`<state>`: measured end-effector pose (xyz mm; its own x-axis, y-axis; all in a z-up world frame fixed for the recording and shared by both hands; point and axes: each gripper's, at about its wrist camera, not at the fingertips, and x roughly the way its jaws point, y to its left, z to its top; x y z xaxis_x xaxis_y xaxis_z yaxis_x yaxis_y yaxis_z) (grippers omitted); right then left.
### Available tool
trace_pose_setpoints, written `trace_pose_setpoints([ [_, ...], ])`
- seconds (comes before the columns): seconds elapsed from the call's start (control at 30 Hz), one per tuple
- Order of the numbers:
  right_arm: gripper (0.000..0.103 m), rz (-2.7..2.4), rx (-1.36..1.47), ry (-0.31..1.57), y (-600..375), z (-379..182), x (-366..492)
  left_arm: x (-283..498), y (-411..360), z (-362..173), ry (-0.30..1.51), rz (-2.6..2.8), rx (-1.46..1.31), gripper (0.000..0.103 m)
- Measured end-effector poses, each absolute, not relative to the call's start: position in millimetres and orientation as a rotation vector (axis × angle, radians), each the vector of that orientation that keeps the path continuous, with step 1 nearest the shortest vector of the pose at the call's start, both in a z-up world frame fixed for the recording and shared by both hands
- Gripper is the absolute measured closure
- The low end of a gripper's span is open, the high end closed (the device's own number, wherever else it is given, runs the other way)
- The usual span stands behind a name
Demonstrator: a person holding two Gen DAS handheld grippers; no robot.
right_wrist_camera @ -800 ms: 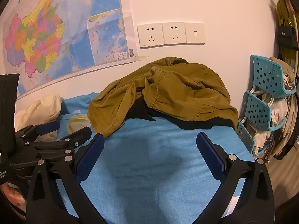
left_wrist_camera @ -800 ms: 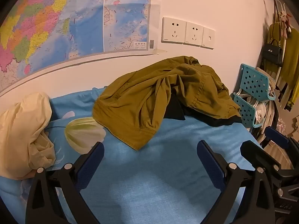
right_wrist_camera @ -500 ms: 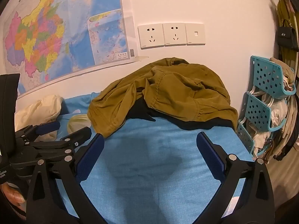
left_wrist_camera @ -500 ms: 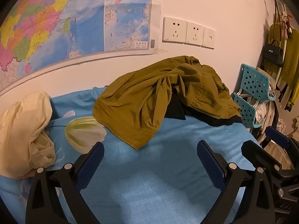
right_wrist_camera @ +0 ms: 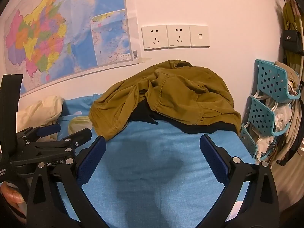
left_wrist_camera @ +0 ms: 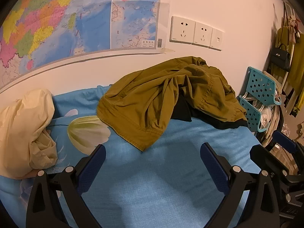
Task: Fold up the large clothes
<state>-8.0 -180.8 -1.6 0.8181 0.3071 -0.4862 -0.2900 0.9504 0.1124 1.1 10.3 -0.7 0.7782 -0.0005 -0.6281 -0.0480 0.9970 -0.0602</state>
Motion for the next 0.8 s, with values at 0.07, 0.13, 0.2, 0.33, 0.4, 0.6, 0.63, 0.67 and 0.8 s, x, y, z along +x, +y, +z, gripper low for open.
trace_pose_setpoints([
  [0.07, 0.006, 0.319, 0.032, 0.525, -180.5, -0.7, -7.7, 1.5, 10.0, -0.4, 0.681, 0.021, -0.073, 0.007],
  [0.13, 0.005, 0.317, 0.032, 0.522, -180.1, -0.7, -8.4, 1.4, 9.4, -0.2, 0.682, 0.027, -0.072, 0.007],
  [0.2, 0.005, 0.32, 0.033, 0.525, -180.1, -0.1, -7.8, 0.7, 8.8, -0.3, 0.682, 0.023, -0.074, 0.007],
  [0.33, 0.006, 0.32, 0.031, 0.523, -179.7, 0.2, -7.6, 1.2, 8.7, 0.2, 0.683, 0.026, -0.073, 0.007],
  [0.4, 0.006, 0.321, 0.029, 0.524, -179.3, 0.1, -7.7, 1.8, 8.7, 0.3, 0.684, 0.024, -0.074, 0.007],
  [0.6, 0.005, 0.322, 0.028, 0.518, -178.4, -0.6, -8.3, 1.9, 8.2, 0.0, 0.685, 0.025, -0.072, 0.007],
  [0.63, 0.005, 0.322, 0.026, 0.519, -177.9, -1.0, -8.1, 2.1, 8.2, -0.2, 0.685, 0.026, -0.073, 0.007],
  [0.67, 0.005, 0.323, 0.023, 0.519, -177.2, -1.3, -7.7, 2.0, 8.3, -0.2, 0.684, 0.026, -0.074, 0.007],
  [0.8, 0.005, 0.325, 0.016, 0.52, -174.7, 1.1, -5.8, 2.9, 8.0, -0.9, 0.686, 0.027, -0.073, 0.007],
])
